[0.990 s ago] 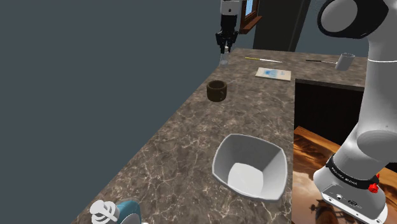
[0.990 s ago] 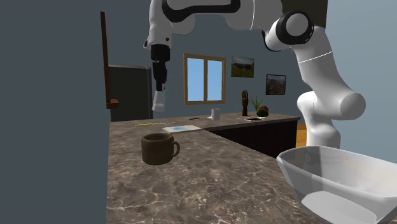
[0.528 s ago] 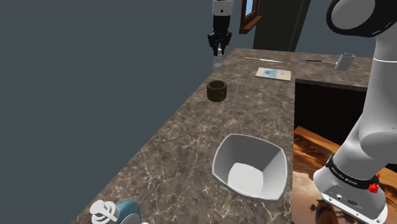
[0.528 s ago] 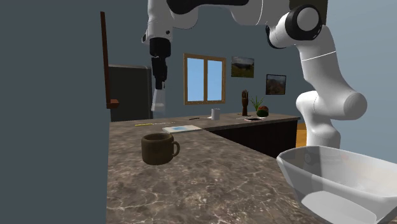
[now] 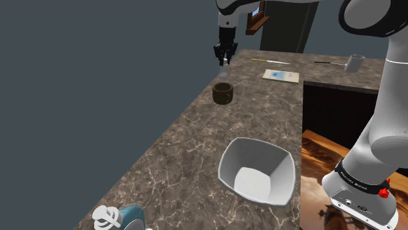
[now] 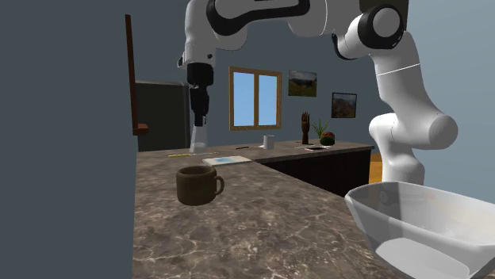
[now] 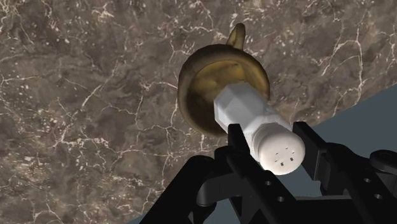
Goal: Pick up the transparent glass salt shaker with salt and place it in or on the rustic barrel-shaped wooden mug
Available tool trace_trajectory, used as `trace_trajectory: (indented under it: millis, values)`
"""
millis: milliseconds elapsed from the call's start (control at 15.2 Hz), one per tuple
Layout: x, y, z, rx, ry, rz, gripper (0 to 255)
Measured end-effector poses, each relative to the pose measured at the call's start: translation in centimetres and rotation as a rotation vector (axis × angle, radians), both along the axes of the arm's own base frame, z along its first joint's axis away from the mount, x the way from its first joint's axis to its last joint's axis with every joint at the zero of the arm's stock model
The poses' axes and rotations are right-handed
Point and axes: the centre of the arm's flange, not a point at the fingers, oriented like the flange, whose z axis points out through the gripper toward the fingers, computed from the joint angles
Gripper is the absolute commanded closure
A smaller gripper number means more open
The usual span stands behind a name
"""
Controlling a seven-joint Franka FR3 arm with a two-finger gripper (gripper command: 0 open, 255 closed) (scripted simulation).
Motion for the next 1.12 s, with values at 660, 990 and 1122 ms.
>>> trace_trajectory:
  millis: [660,990,1122]
  values:
    - [0.0,0.0,-5.0,0.000,0.000,0.000,255]
    - [0.0,0.0,-5.4,0.000,-0.003,0.000,255]
    - [0.0,0.0,-5.4,0.000,-0.002,0.000,0]
